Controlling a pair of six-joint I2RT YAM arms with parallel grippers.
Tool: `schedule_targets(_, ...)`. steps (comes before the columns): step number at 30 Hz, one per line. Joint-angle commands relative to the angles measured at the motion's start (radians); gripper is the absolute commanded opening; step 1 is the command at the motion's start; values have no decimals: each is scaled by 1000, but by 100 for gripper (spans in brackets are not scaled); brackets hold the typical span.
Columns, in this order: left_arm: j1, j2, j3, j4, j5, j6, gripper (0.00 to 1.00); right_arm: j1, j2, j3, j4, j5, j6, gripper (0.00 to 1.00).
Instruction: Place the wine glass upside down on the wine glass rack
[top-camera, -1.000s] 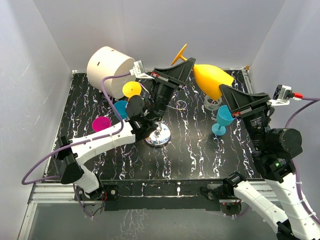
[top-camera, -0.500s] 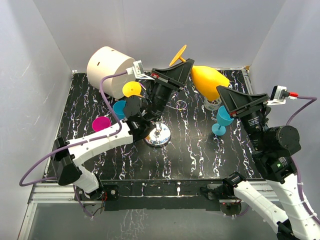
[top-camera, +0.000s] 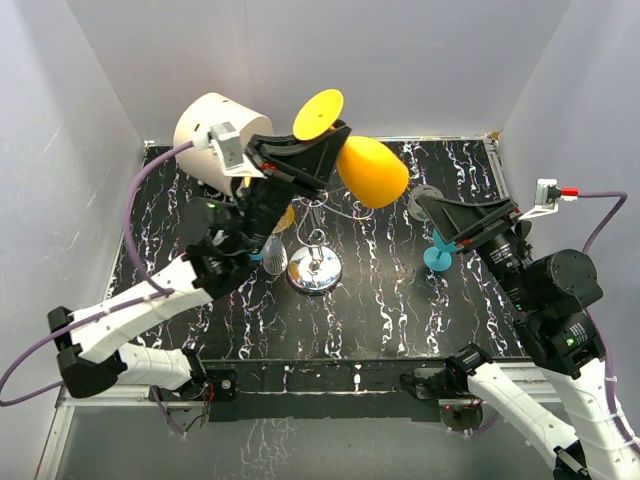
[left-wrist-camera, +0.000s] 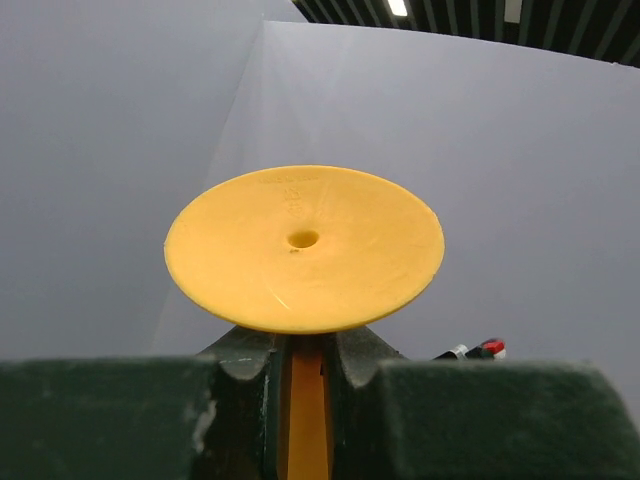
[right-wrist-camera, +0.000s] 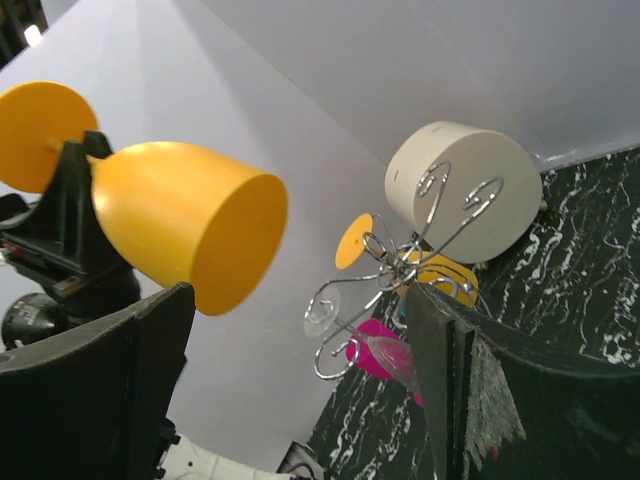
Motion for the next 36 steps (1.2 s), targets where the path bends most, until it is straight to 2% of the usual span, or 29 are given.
schedule_targets(1, 3, -104, -24, -138, 46, 168, 0, 4, -10, 56, -97, -35, -61, 85)
schedule_targets(7, 3, -199, -21, -343, 245, 287, 0, 5, 31, 124, -184, 37, -102, 82)
schedule_targets(12, 3, -251, -37, -469, 416, 345, 0, 4, 98, 187, -206, 24, -137, 82)
schedule_targets(17, 3, -265, -68, -527, 456, 321, 0, 3, 140, 231, -202, -40, -162, 81)
schedule_targets(22, 3, -278, -151, -514, 496, 292, 0, 4, 153, 244, -214, -59, -157, 81)
schedule_targets(27, 3, -284, -228, -498, 517, 328, 0, 5, 166, 262, -215, -121, -128, 81)
schedule_targets(31, 3, -291, -289, -449, 500, 364, 0, 5, 172, 256, -205, -185, -74, 80)
schedule_targets(36, 3, -263, -296, -443, 491, 375, 0, 5, 190, 223, -194, -306, 24, 76)
